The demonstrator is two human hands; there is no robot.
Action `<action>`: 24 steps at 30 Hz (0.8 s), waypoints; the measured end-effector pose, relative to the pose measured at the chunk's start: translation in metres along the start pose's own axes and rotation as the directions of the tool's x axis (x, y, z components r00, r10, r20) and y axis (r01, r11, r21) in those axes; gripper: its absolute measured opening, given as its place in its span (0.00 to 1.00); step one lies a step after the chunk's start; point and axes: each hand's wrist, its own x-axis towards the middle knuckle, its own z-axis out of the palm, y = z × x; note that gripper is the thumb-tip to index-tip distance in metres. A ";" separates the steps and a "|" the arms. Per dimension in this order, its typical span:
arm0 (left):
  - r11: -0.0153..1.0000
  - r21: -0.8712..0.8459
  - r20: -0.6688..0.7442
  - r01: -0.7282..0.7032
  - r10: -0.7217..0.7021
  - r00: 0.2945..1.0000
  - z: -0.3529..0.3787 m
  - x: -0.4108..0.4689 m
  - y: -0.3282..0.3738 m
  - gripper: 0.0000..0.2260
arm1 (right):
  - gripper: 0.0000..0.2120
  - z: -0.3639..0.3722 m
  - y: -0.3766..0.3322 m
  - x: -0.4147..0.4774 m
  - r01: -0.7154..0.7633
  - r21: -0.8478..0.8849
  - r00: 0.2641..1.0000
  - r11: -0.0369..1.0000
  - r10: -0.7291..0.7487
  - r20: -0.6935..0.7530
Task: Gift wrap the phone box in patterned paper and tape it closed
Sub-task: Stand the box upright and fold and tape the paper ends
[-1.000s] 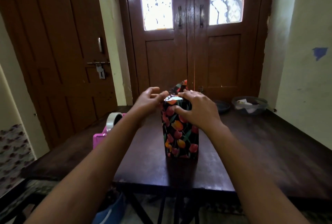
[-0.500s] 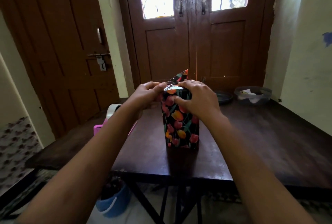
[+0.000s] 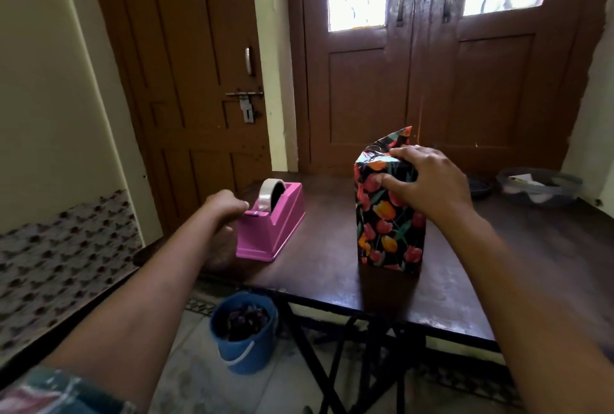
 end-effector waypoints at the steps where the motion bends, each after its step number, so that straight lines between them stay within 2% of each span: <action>1: 0.998 -0.064 -0.001 0.012 -0.012 1.000 0.002 0.000 0.002 0.12 | 0.27 0.000 -0.001 0.000 0.002 0.000 1.000 1.000 -0.002 -0.003; 3: 0.989 -0.142 0.014 0.045 -0.043 0.999 0.006 -0.002 0.009 0.11 | 0.27 -0.001 -0.002 -0.002 -0.002 0.001 1.000 1.000 0.002 0.000; 10: 0.960 -0.208 0.176 0.186 -0.150 0.973 0.008 -0.024 0.040 0.10 | 0.26 0.001 -0.003 -0.005 -0.008 0.022 0.999 1.000 0.009 -0.033; 14: 0.921 -0.307 0.219 0.241 -0.178 0.959 0.003 -0.020 0.039 0.15 | 0.27 0.005 -0.001 -0.004 0.002 0.024 0.998 1.000 -0.001 -0.060; 21: 0.828 -0.510 0.193 0.233 -0.154 0.969 0.004 -0.020 0.048 0.18 | 0.27 0.011 0.002 0.000 -0.002 0.047 0.997 0.999 0.005 -0.077; 24: 0.790 -0.586 0.130 0.181 -0.128 0.983 0.012 -0.020 0.046 0.14 | 0.27 0.011 0.003 0.000 -0.002 0.051 0.997 0.999 0.006 -0.079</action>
